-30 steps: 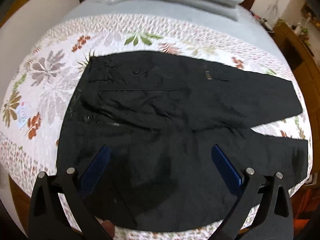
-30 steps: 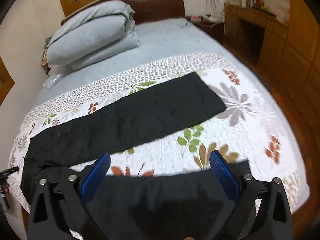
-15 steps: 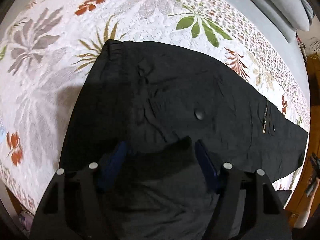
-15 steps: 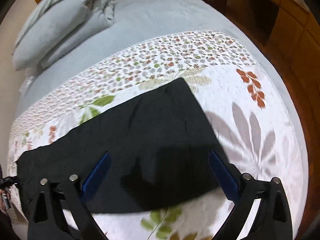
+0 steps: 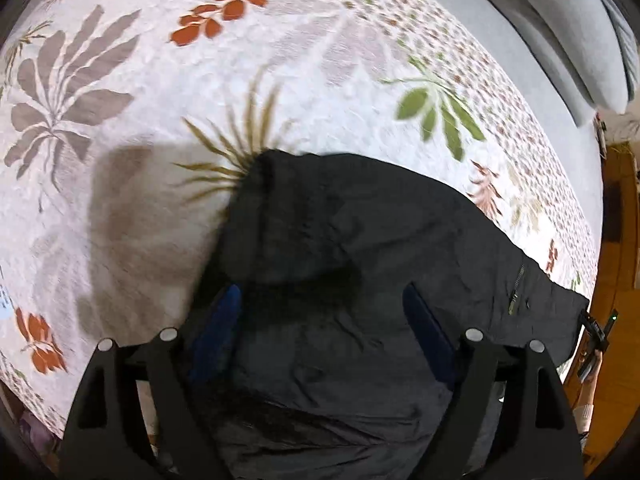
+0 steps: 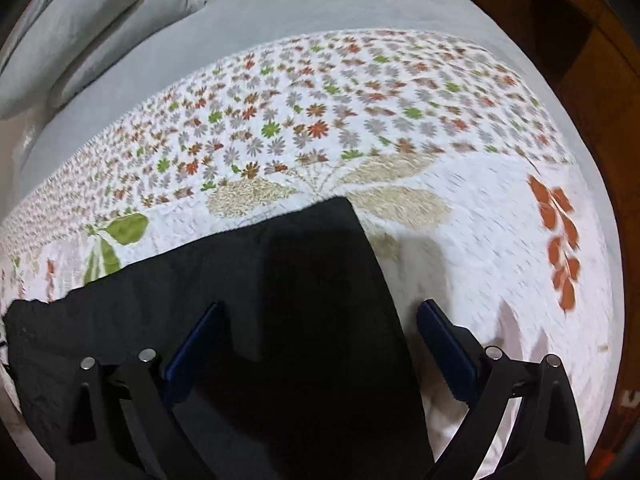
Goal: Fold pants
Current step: 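Lower both grippers onto the black pants leg and close on the fabric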
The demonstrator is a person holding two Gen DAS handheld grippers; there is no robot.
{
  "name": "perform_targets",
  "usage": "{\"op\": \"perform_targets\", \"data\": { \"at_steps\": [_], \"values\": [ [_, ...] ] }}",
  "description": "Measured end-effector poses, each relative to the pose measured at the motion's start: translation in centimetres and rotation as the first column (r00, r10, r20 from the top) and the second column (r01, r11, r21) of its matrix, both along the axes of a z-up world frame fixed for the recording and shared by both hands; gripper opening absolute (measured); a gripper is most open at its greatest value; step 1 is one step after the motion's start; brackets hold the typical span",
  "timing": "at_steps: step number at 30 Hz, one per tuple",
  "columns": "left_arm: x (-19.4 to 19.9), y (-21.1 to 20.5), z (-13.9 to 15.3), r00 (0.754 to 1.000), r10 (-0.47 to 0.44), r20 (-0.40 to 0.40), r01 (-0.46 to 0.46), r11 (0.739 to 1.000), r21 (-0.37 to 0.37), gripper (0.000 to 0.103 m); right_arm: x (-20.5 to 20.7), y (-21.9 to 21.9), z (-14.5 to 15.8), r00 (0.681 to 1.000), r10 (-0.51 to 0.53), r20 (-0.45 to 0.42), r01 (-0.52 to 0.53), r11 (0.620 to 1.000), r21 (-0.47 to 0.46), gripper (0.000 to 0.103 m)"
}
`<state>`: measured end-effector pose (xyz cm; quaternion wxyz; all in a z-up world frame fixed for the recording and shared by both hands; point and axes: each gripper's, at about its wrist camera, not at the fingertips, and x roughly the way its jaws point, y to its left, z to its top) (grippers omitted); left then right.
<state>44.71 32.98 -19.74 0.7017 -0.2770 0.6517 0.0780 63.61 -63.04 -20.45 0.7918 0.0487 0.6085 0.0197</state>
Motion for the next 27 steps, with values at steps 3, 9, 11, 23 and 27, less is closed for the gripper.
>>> {"op": "perform_targets", "data": {
  "at_steps": [3,9,11,23,27],
  "values": [
    [0.7,0.6,-1.6,0.999,-0.006,-0.053,0.005,1.000,-0.018,0.087,1.1,0.5,-0.6,1.000,0.008,0.012,-0.008,1.000,-0.018,0.100],
    [1.7,1.7,-3.2,0.997,0.022,-0.078,-0.023,1.000,-0.009,0.087,2.6,1.9,-1.0,0.998,0.028,0.061,-0.025,0.999,-0.045,0.100],
    [1.8,2.1,-3.2,0.997,0.032,-0.071,-0.034,0.999,-0.018,0.087,3.1,2.8,-1.0,0.994,0.068,0.083,-0.064,0.996,-0.055,0.095],
    [4.4,1.7,-4.0,0.996,-0.023,-0.083,0.025,1.000,0.015,0.087,1.5,5.7,-1.0,0.978,0.143,0.150,-0.128,0.986,-0.104,0.077],
    [5.3,-0.2,-4.2,0.993,-0.091,-0.074,0.089,0.995,-0.035,0.086,1.1,5.9,-0.5,0.971,0.169,0.167,-0.149,0.981,-0.126,0.046]
  ]
}}
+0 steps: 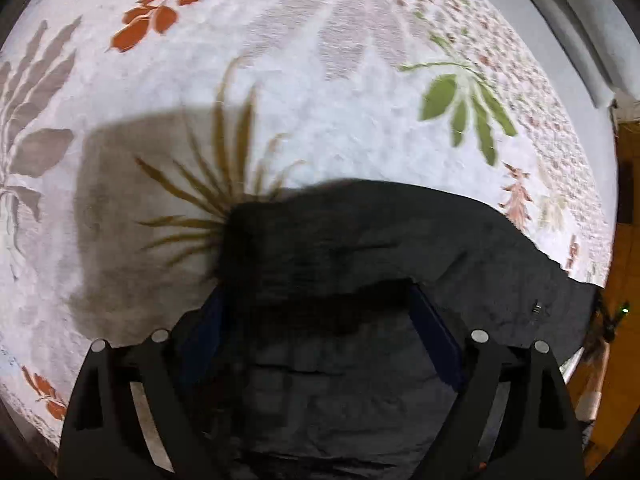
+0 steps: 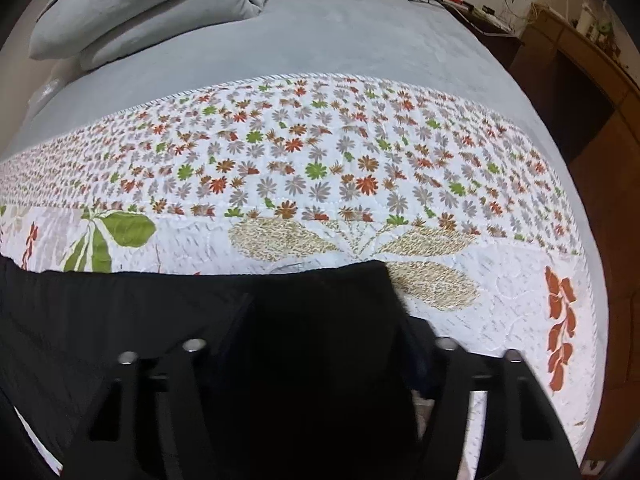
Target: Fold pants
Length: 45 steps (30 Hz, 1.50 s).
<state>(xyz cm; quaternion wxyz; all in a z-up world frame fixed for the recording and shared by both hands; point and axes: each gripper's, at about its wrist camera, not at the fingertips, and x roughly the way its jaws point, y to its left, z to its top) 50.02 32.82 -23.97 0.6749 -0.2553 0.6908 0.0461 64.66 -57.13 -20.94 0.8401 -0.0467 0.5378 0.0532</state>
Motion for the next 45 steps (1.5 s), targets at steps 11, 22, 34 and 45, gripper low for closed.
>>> {"op": "perform_targets", "data": {
  "at_steps": [11,22,34,45],
  "values": [
    [0.6,-1.3,0.5,0.996,-0.077,0.037,0.074,0.994,0.076,0.050,-2.0,1.0,2.5,0.996,0.050,0.068,-0.047,0.998,-0.046,0.018],
    [-2.7,-1.7,2.9,0.983,-0.105,0.151,0.090,0.990,0.107,0.040,-7.4,-0.2,8.7,0.979,0.099,0.176,-0.106,0.994,0.033,0.014],
    [-6.4,-2.7,5.8,0.940,-0.118,0.321,0.119,0.993,0.016,0.026,-22.7,1.8,17.5,0.914,0.225,0.337,-0.278,0.953,0.119,0.011],
    [-9.8,-3.8,6.8,0.917,-0.111,0.384,0.141,0.989,-0.050,0.022,-34.9,2.1,18.0,0.914,0.238,0.328,-0.302,0.940,0.158,0.008]
  ]
}}
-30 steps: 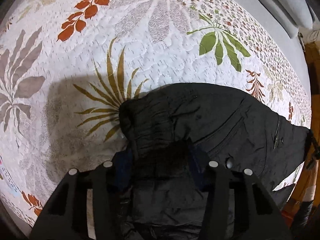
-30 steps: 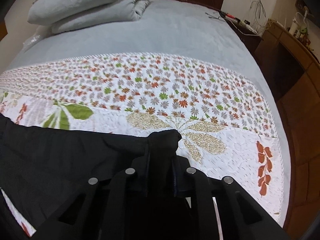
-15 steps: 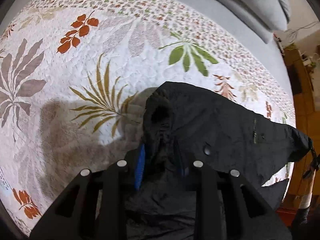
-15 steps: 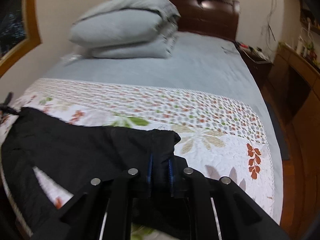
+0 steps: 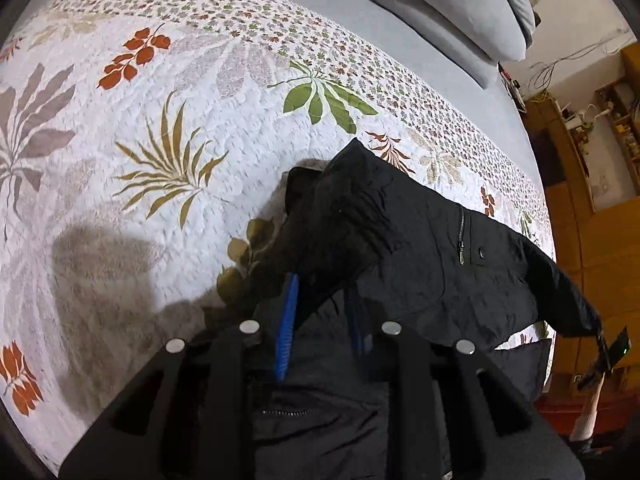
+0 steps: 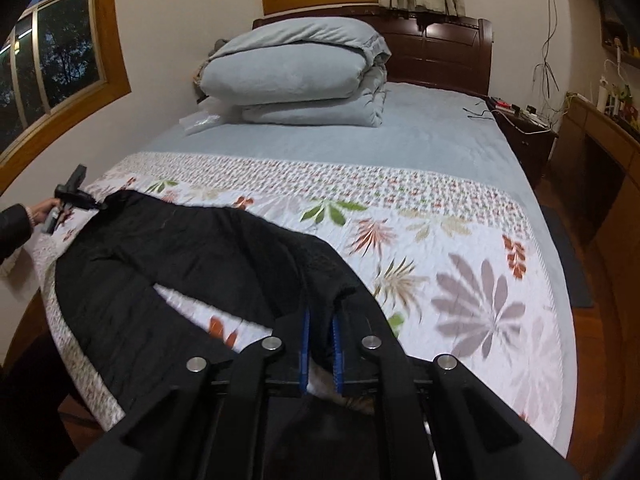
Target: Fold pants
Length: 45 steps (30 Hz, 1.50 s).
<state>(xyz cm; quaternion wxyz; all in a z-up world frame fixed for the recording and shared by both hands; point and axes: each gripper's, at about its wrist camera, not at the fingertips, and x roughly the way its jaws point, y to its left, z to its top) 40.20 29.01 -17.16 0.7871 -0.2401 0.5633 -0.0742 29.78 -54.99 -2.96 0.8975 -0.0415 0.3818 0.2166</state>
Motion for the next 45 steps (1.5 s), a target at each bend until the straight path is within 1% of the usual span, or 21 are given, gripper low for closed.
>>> {"op": "perform_targets", "data": {
  "at_steps": [6,9,12,14,18,20,21,23,25,28,30,32,33,34,35,36,37,39,41,43,45],
  "values": [
    [-0.1,0.4,-0.4,0.999,0.053,0.007,-0.053,0.999,-0.002,0.022,-4.0,0.6,-2.4,0.997,0.017,-0.075,-0.014,0.999,0.033,0.007],
    [-0.3,0.3,-0.2,0.998,0.060,0.017,-0.060,0.998,-0.003,0.028,-6.1,0.8,-4.1,0.994,0.013,-0.111,-0.008,0.999,0.041,0.007],
    [-0.7,0.2,0.2,0.998,0.056,0.026,-0.057,0.998,0.007,0.042,-8.5,1.1,-5.4,0.990,0.011,-0.144,-0.002,0.998,0.058,0.007],
    [-1.1,0.1,0.5,0.998,0.050,0.032,-0.051,0.998,0.023,0.056,-10.0,0.9,-6.2,0.986,-0.006,-0.166,0.015,0.998,0.056,0.007],
    [-2.2,0.0,0.8,0.998,0.052,0.047,-0.054,0.998,0.030,0.062,-12.8,-1.1,-8.2,0.971,-0.065,-0.232,0.087,0.993,0.083,0.007],
    [-3.0,-0.1,0.9,0.997,0.062,0.050,-0.064,0.997,0.045,0.082,-14.0,-2.3,-9.3,0.958,-0.104,-0.267,0.135,0.986,0.099,0.007],
    [-3.4,-0.1,1.0,0.997,0.066,0.051,-0.069,0.996,0.057,0.088,-14.5,-2.9,-10.1,0.950,-0.126,-0.287,0.160,0.982,0.097,0.007],
    [-4.4,-0.1,1.1,0.995,0.084,0.047,-0.087,0.994,0.065,0.091,-15.3,-3.8,-11.6,0.932,-0.161,-0.325,0.197,0.977,0.083,0.007],
    [-5.7,0.2,1.4,0.993,0.098,0.065,-0.100,0.995,0.021,0.091,-15.6,-4.5,-13.2,0.912,-0.187,-0.364,0.229,0.971,0.075,0.007],
    [-7.9,1.0,2.0,0.986,0.127,0.103,-0.132,0.990,0.042,0.092,-15.5,-4.8,-14.8,0.894,-0.203,-0.400,0.251,0.966,0.070,0.007],
    [-8.7,1.4,2.3,0.985,0.131,0.111,-0.139,0.988,0.062,0.092,-15.2,-4.3,-14.2,0.887,-0.220,-0.407,0.259,0.965,0.042,0.011],
    [-9.4,1.7,2.8,0.985,0.132,0.113,-0.139,0.988,0.059,0.092,-14.9,-3.2,-12.5,0.888,-0.253,-0.383,0.265,0.964,-0.022,0.021],
    [-9.4,1.7,3.0,0.985,0.127,0.116,-0.135,0.989,0.058,0.093,-14.8,-2.6,-11.4,0.897,-0.262,-0.356,0.262,0.964,-0.049,0.041],
    [-9.3,1.5,3.4,0.985,0.121,0.123,-0.129,0.990,0.063,0.094,-14.7,-1.8,-10.1,0.911,-0.265,-0.315,0.257,0.964,-0.068,0.052],
    [-9.2,1.2,3.7,0.985,0.110,0.129,-0.119,0.991,0.060,0.095,-14.6,-0.7,-8.3,0.932,-0.256,-0.258,0.241,0.967,-0.087,0.057],
    [-8.8,0.7,3.9,0.986,0.095,0.137,-0.103,0.993,0.051,0.095,-14.5,0.0,-7.2,0.940,-0.256,-0.226,0.239,0.966,-0.103,0.069],
    [-8.2,0.1,4.2,0.986,0.079,0.145,-0.086,0.995,0.044,0.096,-14.3,0.6,-6.0,0.945,-0.260,-0.199,0.241,0.964,-0.115,0.075],
    [-6.9,-1.0,4.6,0.986,0.056,0.158,-0.063,0.997,0.040,0.100,-13.7,1.4,-3.8,0.954,-0.258,-0.152,0.244,0.964,-0.102,0.075],
    [-4.5,-1.9,4.5,0.989,0.025,0.149,-0.037,0.997,0.074,0.100,-12.4,2.3,-1.9,0.964,-0.235,-0.126,0.227,0.971,-0.075,0.075],
    [-2.0,-2.2,4.3,0.991,0.012,0.135,-0.028,0.993,0.118,0.100,-10.7,3.6,-0.6,0.976,-0.190,-0.102,0.186,0.981,-0.054,0.075],
    [0.3,-1.9,3.6,0.994,0.015,0.104,-0.028,0.992,0.122,0.100,-7.8,6.0,0.7,0.991,-0.111,-0.070,0.109,0.993,-0.035,0.075]
  ]
}}
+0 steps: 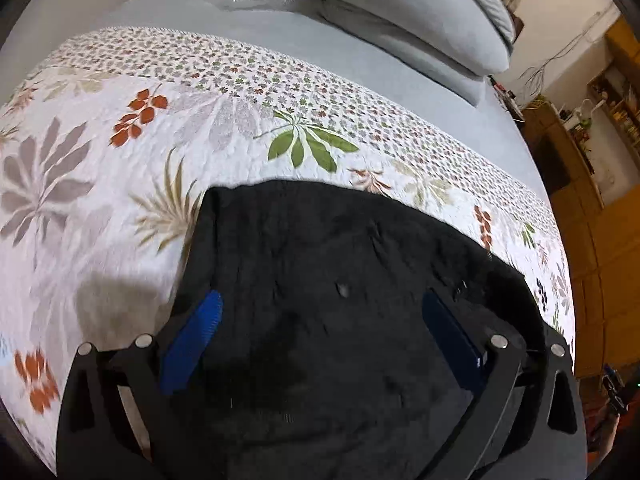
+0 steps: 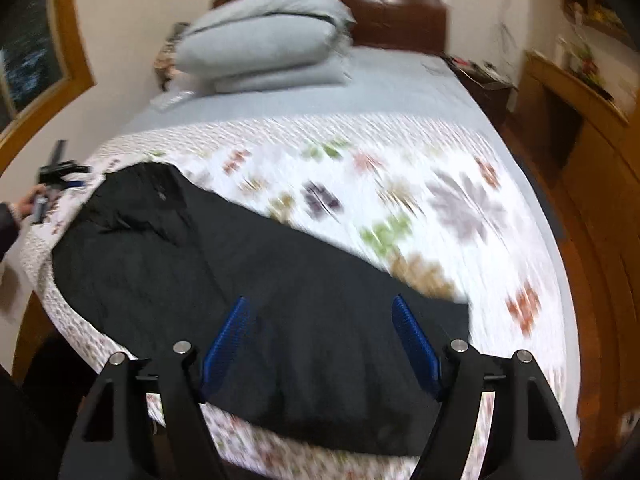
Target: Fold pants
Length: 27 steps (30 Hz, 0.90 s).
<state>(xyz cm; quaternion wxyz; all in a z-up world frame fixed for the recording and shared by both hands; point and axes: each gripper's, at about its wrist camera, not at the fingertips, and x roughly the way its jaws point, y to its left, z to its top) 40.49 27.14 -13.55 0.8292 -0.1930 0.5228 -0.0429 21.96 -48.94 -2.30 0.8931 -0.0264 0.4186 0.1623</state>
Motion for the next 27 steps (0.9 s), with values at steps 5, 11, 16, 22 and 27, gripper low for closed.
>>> {"op": "perform_targets", "data": {
  "at_steps": [5,11,16,22,27],
  "values": [
    [2.3,2.0,-2.0,0.995,0.037,-0.091,-0.036,0.999,0.005,0.100,11.3,11.5,0.5,0.950,0.309,0.043,-0.312,0.947,0.074,0.076],
    [1.9,5.9,-3.8,0.990,0.060,-0.131,-0.061,0.998,-0.007,0.100,24.2,31.2,-3.6,0.783,0.619,-0.050,-0.611,0.782,0.120,0.077],
    [3.1,7.4,-5.6,0.991,0.013,-0.132,-0.025,0.996,-0.089,0.100,30.5,42.0,-8.0,0.697,0.693,-0.186,-0.691,0.718,0.084,0.077],
    [4.4,6.3,-7.3,0.987,-0.094,-0.130,0.068,0.978,-0.196,0.100,33.4,47.2,-12.2,0.627,0.706,-0.329,-0.727,0.682,0.078,0.077],
    [4.9,5.3,-8.4,0.982,-0.133,-0.134,0.101,0.970,-0.222,0.100,32.9,48.8,-14.0,0.587,0.716,-0.378,-0.759,0.649,0.051,0.077]
  ]
}}
